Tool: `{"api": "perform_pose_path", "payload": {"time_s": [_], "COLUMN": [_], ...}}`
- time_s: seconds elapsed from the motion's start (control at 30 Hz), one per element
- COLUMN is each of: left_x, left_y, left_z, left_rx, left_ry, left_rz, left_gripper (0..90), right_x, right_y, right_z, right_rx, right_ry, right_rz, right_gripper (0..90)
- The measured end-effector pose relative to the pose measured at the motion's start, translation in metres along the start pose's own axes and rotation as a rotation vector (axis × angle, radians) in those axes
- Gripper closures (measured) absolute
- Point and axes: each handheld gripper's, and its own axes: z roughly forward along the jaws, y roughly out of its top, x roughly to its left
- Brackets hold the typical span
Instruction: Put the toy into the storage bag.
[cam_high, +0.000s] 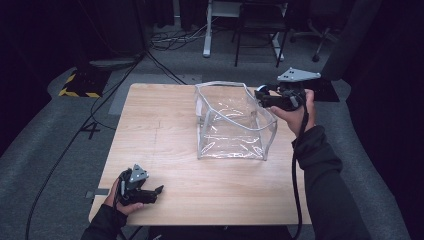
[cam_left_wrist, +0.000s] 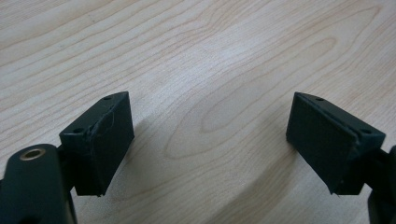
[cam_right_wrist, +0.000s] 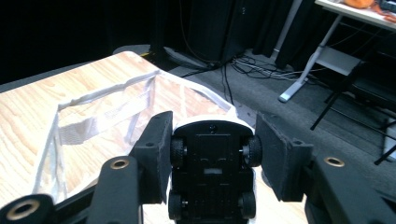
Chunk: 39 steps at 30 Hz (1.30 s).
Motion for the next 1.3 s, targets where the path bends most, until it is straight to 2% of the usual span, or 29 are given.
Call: {"api": "perform_pose_path", "payload": {"time_s": [0.43,0.63,0.83,1.03,1.17,1.3], "left_x": [0.000,0.000,0.000,0.000,0.000,0.000], "left_y": [0.000,0.000,0.000,0.000,0.000,0.000], "left_z": [0.000,0.000,0.000,0.000,0.000,0.000], "left_rx": [0.000,0.000,0.001,0.000,0.002,-0.001], "left_ry": [0.000,0.001,0.002,0.001,0.002,0.002], "left_rz": [-0.001,-0.001,0.001,-0.001,0.002,-0.001], "left_gripper": [15.4,15.4,15.4,15.4,15.4,15.4], "right_x": [0.020,0.028,0.029,0.027,0.024,0.021], "right_y": [0.004,0.002,0.000,-0.002,-0.007,-0.012], "right_z": [0.024,0.036,0.039,0.037,0.037,0.038], "right_rx": [0.036,0.058,0.069,0.091,0.106,0.114], "right_ry": [0.040,0.064,0.070,0.053,0.071,0.088], "right_rz": [-0.033,-0.031,-0.035,-0.047,-0.034,-0.040], "right_gripper": [48.8,48.8,48.8,48.8,48.7,48.7]}}
